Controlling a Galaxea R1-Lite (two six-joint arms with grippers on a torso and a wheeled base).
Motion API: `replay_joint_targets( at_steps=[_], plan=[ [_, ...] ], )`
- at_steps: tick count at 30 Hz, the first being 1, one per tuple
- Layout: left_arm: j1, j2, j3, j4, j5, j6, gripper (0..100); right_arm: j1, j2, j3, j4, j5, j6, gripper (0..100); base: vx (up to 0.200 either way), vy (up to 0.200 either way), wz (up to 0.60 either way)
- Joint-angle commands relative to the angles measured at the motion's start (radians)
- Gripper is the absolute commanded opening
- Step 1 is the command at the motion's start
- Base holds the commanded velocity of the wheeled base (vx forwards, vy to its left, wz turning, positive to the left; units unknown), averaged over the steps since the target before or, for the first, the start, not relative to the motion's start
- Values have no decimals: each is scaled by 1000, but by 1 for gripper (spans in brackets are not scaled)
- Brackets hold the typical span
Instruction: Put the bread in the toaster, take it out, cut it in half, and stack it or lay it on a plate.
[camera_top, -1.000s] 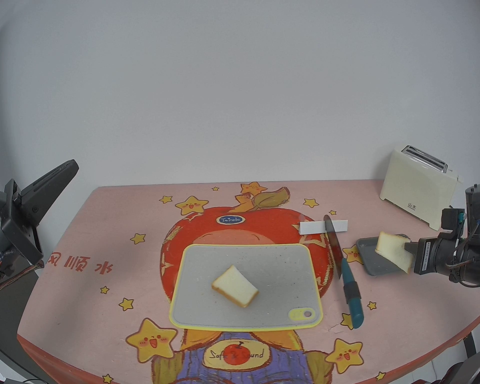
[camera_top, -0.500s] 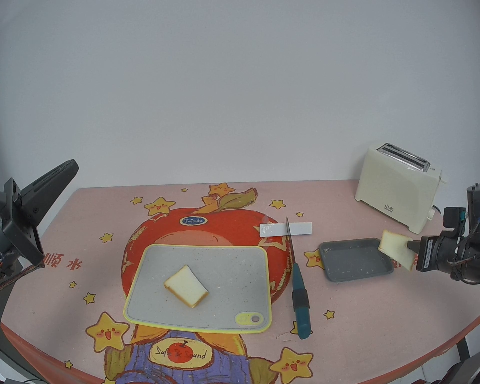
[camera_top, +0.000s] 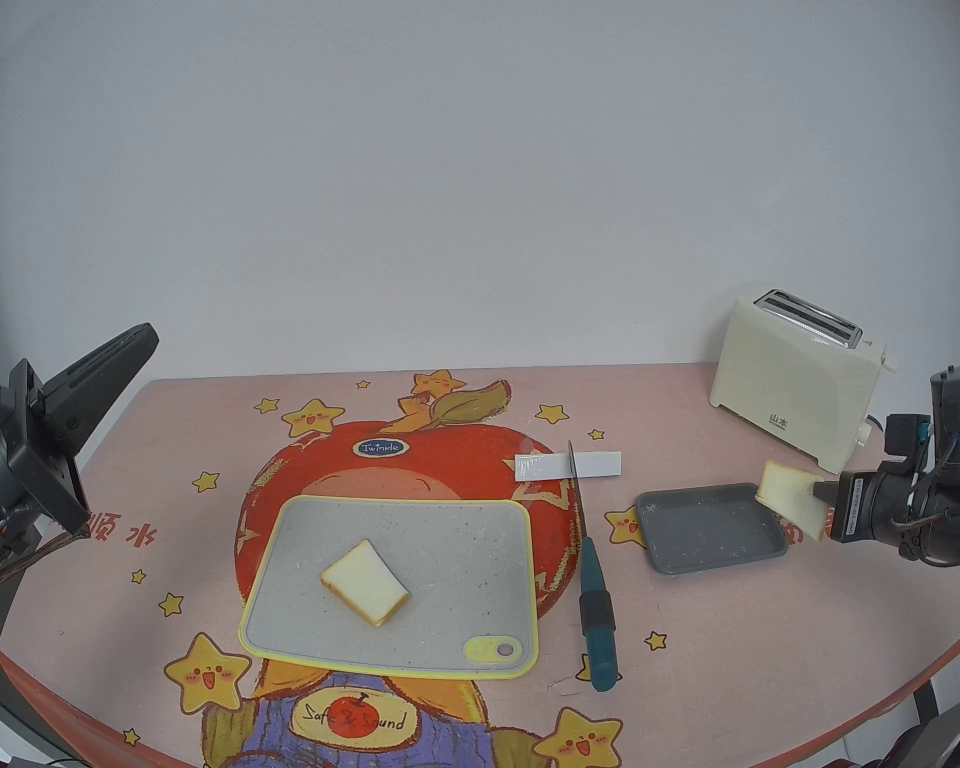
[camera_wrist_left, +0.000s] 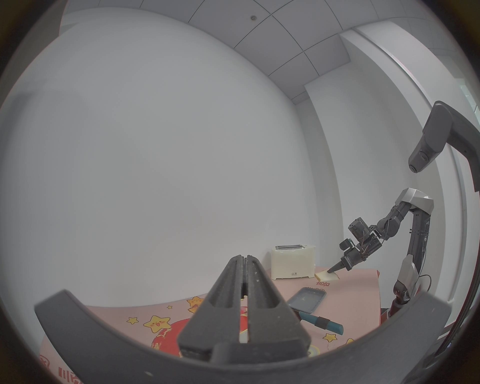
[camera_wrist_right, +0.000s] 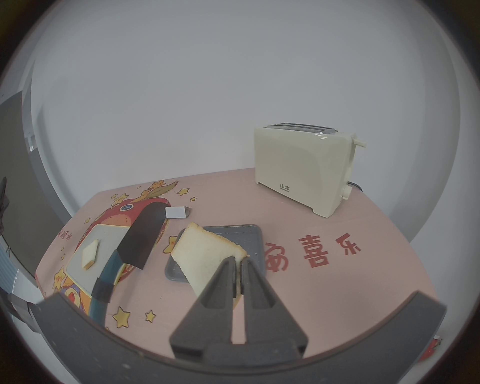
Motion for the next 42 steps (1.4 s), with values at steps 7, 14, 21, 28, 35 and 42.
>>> replay_joint_targets(
  at_steps=[7,14,21,28,35,42],
  plan=[
    [0,2,3,1,-1,0,0,2,170,-111,15,2,217,0,0,0,0],
    [0,0,3,0,-2,0,0,0,228,-130,20,2,261,0,0,0,0],
    [0,0,11,0,-4,4,0,0,233,-101,21,2,249,0,0,0,0],
    [0,0,13,0,-14,7,0,-17,271,-87,17,2,228,0,0,0,0],
    [0,0,14,0,-16,15,0,-21,333,-87,6,0,229,0,0,0,0],
    [0,0,20,0,-21,17,0,-26,350,-88,3,2,228,0,0,0,0]
  ],
)
